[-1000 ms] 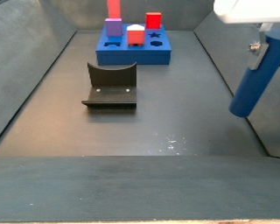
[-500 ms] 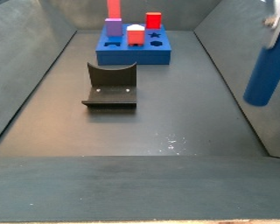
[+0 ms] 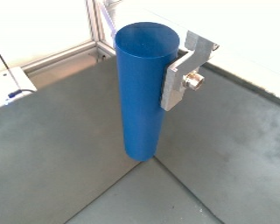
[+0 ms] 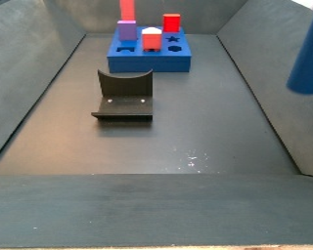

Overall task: Pick up the round object. Move up. Move to above the board. Insert the round object.
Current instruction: Move to above the board.

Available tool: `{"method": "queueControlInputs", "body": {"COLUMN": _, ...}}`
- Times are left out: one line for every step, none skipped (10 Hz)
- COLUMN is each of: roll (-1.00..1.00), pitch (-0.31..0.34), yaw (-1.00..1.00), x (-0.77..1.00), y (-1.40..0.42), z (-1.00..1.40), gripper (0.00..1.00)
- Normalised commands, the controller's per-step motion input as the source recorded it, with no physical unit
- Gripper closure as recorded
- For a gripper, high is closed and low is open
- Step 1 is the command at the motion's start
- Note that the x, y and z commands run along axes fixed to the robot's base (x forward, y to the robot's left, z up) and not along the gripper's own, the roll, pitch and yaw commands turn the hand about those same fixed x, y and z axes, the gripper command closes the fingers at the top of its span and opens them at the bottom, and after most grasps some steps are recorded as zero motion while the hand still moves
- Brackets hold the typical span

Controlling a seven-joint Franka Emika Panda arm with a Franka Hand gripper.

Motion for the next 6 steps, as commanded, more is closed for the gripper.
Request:
{"method": "queueControlInputs", "body": {"roll": 0.06, "pitch": 0.077, "yaw": 0.02, "x": -0.43, "y": 0.00, "z": 0.49, "gripper": 1.00}}
{"method": "queueControlInputs", "body": {"roll": 0.05, "pitch": 0.075, "yaw": 0.02, "x": -0.43, "y": 0.00, "z": 0.34, "gripper": 1.00}}
{"method": "queueControlInputs", "body": {"roll": 0.05, "pitch": 0.075, "yaw": 0.02, "x": -0.42, "y": 0.00, "z": 0.24, "gripper": 1.00}}
{"method": "queueControlInputs", "body": {"roll": 0.04, "pitch": 0.072, "yaw": 0.02, "x": -0.41, "y": 0.00, "z": 0.02, "gripper": 1.00}}
{"method": "queueControlInputs", "body": {"roll": 0.04, "pitch": 0.071, "yaw": 0.02, "x": -0.41, "y": 0.00, "z": -0.01, "gripper": 1.00}}
{"method": "queueControlInputs", "body": {"roll": 0.04, "pitch": 0.066, "yaw": 0.02, "x": -0.41, "y": 0.00, "z": 0.00, "gripper": 1.00}}
